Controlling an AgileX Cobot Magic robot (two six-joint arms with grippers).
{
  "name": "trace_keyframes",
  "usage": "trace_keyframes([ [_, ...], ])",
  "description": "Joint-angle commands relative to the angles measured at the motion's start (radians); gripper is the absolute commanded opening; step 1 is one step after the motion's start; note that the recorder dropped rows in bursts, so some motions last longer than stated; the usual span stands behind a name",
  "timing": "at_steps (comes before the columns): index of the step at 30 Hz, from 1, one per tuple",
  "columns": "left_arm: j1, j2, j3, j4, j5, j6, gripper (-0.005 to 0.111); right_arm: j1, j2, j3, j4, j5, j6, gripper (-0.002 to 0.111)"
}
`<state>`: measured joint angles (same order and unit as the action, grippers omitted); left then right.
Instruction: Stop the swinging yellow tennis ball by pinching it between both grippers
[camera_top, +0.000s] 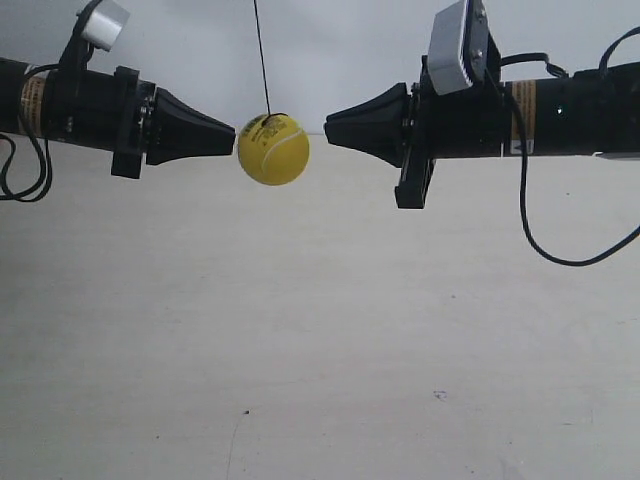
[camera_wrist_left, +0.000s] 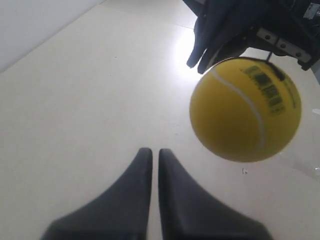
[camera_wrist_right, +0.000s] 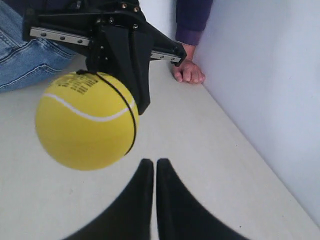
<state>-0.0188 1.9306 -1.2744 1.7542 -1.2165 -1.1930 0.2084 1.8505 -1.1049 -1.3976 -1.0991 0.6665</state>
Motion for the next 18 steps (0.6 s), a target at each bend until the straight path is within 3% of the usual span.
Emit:
trace_keyframes([
  [1, -0.005, 0.0, -0.005, -0.01, -0.005, 0.0, 0.005, 0.001, -0.003, -0.005, 0.006, 0.003, 0.005, 0.0],
  [18, -0.005, -0.009, -0.005, -0.01, -0.005, 0.005, 0.005, 0.001, -0.003, -0.005, 0.002, -0.018, 0.018, 0.0],
])
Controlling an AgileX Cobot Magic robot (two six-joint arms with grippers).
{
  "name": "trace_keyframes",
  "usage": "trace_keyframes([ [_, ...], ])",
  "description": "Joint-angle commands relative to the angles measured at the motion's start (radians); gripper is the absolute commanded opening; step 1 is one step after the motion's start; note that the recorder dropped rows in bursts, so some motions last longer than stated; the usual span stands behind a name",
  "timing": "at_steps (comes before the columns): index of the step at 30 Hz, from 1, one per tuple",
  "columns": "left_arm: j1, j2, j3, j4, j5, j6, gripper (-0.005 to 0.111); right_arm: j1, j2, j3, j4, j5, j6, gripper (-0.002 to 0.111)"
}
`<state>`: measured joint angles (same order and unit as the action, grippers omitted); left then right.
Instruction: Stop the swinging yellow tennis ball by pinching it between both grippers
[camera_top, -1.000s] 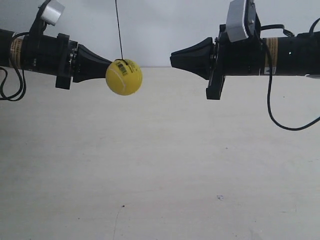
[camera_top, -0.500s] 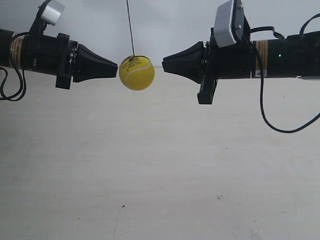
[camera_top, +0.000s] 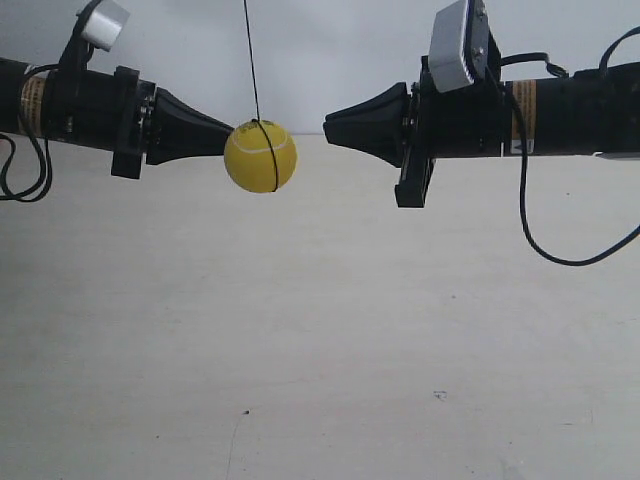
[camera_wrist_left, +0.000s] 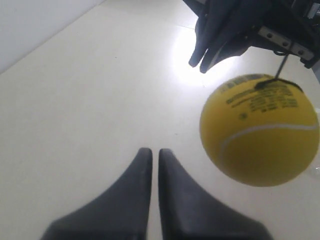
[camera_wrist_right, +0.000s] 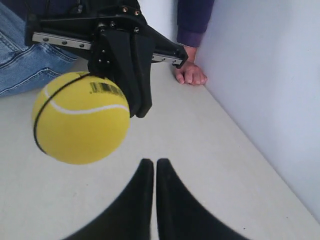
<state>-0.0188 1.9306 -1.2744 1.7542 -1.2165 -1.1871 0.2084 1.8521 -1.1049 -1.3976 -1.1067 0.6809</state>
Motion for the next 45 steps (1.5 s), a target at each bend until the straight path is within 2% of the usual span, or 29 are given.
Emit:
trace_keyframes([
  [1, -0.005, -0.012, -0.005, -0.01, -0.005, -0.002, 0.005, 0.001, -0.005, -0.005, 0.001, -0.01, 0.005, 0.0],
  [12, -0.005, -0.069, -0.004, -0.01, -0.005, -0.043, 0.005, 0.003, 0.019, -0.005, -0.019, -0.031, 0.028, 0.0],
  [21, -0.005, -0.069, -0.004, -0.01, -0.005, -0.059, 0.005, 0.072, 0.023, -0.013, -0.021, 0.021, 0.013, 0.0],
  [45, -0.005, -0.069, -0.004, -0.01, -0.005, -0.07, 0.005, 0.074, 0.023, -0.017, -0.018, 0.014, 0.02, 0.0],
])
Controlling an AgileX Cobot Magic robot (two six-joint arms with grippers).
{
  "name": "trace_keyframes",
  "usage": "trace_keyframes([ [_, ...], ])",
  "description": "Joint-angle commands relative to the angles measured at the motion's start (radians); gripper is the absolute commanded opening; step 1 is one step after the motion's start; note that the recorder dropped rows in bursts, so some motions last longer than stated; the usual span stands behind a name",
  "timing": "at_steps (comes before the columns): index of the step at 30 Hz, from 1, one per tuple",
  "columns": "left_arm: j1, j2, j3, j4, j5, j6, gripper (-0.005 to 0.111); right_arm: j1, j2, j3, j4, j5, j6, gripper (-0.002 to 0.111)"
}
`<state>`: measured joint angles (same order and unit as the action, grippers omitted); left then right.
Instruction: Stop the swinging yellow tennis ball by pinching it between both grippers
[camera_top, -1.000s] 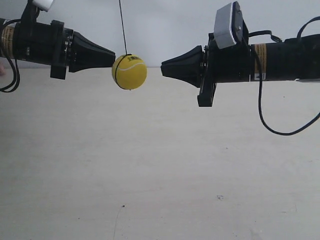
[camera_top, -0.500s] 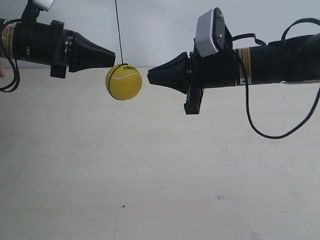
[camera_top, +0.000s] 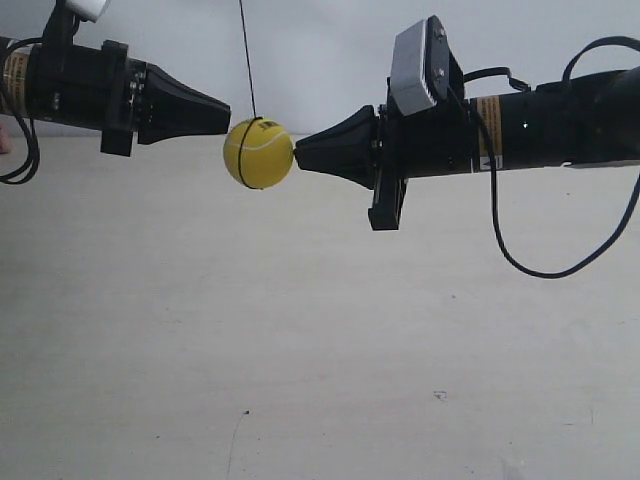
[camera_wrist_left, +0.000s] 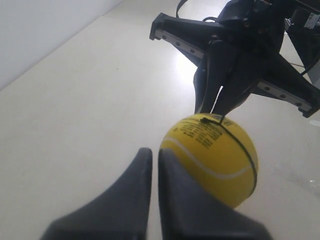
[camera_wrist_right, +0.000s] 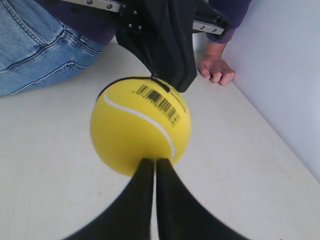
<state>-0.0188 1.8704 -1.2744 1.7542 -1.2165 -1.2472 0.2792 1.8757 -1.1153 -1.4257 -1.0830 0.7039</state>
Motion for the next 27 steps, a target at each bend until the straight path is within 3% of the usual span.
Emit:
trace_keyframes([
  [1, -0.005, -0.009, -0.004, -0.01, -0.005, -0.01, 0.005, 0.003, 0.0, -0.006, 0.015, -0.01, -0.005, 0.0],
  [27, -0.044, -0.009, -0.004, -0.01, -0.005, -0.01, 0.005, 0.012, 0.0, -0.006, 0.028, -0.012, -0.014, 0.0],
])
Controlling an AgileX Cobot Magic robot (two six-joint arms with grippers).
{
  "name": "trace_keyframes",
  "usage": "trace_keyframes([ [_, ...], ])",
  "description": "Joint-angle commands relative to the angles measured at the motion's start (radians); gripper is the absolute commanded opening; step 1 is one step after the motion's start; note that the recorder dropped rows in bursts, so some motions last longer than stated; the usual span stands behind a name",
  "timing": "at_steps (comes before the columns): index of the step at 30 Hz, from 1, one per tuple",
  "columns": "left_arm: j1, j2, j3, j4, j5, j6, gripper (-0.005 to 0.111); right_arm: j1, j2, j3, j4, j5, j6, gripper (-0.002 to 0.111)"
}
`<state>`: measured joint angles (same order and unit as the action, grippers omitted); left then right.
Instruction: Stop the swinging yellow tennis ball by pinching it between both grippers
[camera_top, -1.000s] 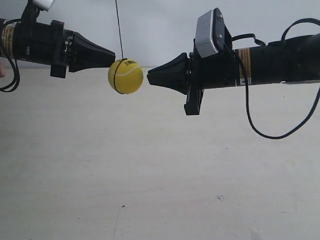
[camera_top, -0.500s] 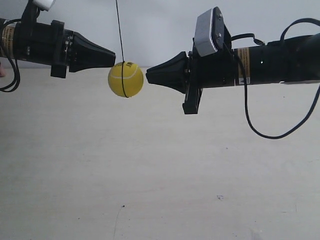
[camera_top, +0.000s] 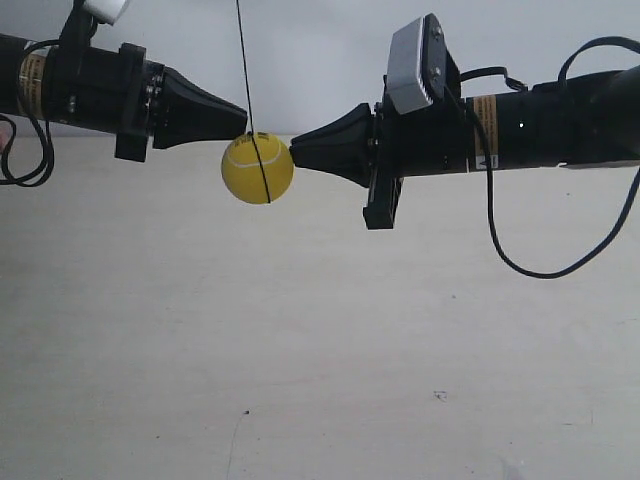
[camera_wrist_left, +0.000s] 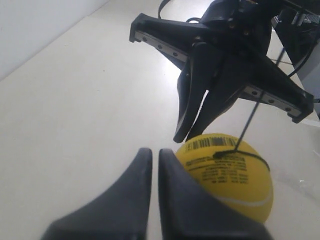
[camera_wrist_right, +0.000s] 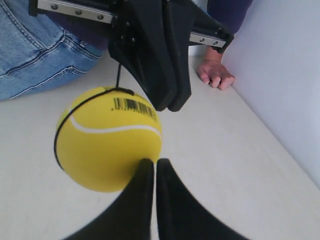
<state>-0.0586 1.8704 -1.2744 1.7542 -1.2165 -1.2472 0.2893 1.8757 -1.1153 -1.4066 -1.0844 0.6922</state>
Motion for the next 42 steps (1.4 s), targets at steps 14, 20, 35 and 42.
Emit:
trace_keyframes([
  [14, -0.005, -0.009, -0.004, -0.01, -0.005, -0.01, 0.005, 0.001, 0.0, -0.006, 0.009, -0.007, -0.002, 0.0],
  [20, -0.005, -0.009, -0.004, -0.01, -0.005, -0.01, 0.005, 0.001, 0.0, -0.006, 0.009, -0.007, 0.0, 0.0],
  [35, 0.038, -0.009, -0.004, -0.01, -0.005, -0.01, 0.005, -0.001, 0.0, -0.006, 0.009, 0.041, -0.011, 0.0],
  [42, 0.048, -0.009, -0.004, -0.01, -0.005, -0.01, 0.005, -0.001, 0.0, -0.006, 0.009, 0.046, -0.012, 0.0],
])
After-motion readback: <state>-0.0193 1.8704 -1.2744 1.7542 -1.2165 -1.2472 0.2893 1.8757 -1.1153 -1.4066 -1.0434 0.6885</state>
